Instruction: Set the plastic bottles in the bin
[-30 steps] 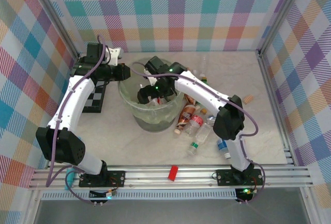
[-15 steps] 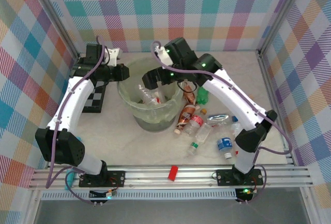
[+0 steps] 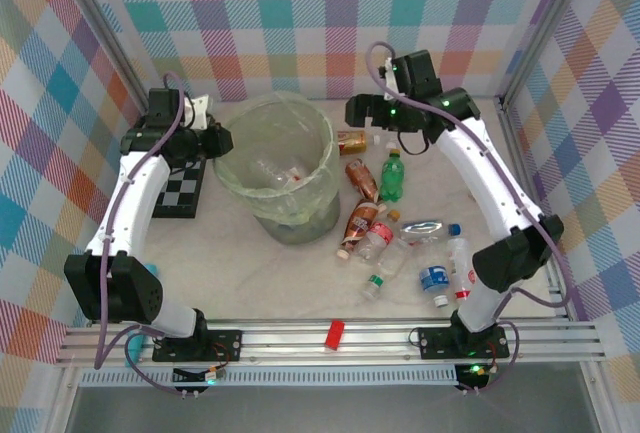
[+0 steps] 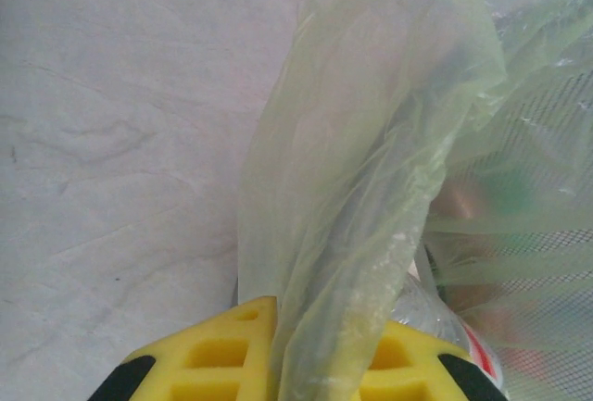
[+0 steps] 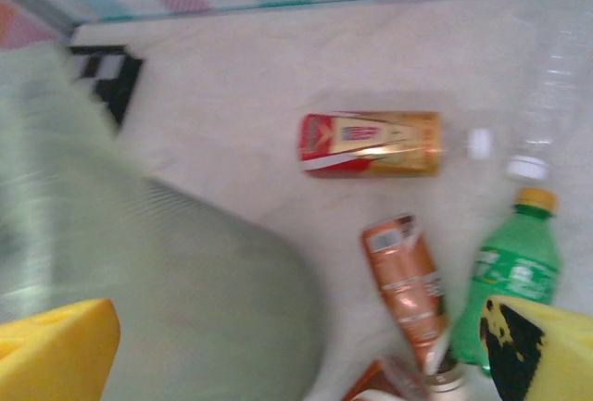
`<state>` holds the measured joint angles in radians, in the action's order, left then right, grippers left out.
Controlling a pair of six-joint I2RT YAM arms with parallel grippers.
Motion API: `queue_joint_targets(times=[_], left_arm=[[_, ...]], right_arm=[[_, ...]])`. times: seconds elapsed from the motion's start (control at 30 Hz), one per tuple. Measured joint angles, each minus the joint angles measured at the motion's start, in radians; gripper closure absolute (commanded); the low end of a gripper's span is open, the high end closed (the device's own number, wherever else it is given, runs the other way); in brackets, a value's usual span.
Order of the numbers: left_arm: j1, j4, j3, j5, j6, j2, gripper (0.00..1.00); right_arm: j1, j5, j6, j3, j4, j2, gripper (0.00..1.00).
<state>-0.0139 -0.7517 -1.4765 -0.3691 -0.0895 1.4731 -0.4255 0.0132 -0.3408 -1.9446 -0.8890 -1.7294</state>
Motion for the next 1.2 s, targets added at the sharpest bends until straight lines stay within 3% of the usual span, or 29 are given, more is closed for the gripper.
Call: queue_joint_targets(times=[0.23,0.5,0.83,1.2], left_arm=[[0.039,-0.008,0.008,0.012,0.000,-0.003,1.00],[0.076,-0.005,0.023,0.004,0.000,-0.022,1.00],[0.104,-0.008,0.034,-0.008,-0.019,-0.062,1.00],[0.111,-0.008,0.034,-0.007,-0.026,-0.063,1.00]], right_arm=[[0.116,0.067,-0.030,-0.031,0.047,-0.229,0.01],[0.150,0.073,-0.049,-0.206,0.053,-0.540,0.01],[0.150,-0.092,-0.189,-0.029,0.199,-0.459,0.01],[0.122,-0.189,-0.550,0.125,0.379,-0.402,0.00]])
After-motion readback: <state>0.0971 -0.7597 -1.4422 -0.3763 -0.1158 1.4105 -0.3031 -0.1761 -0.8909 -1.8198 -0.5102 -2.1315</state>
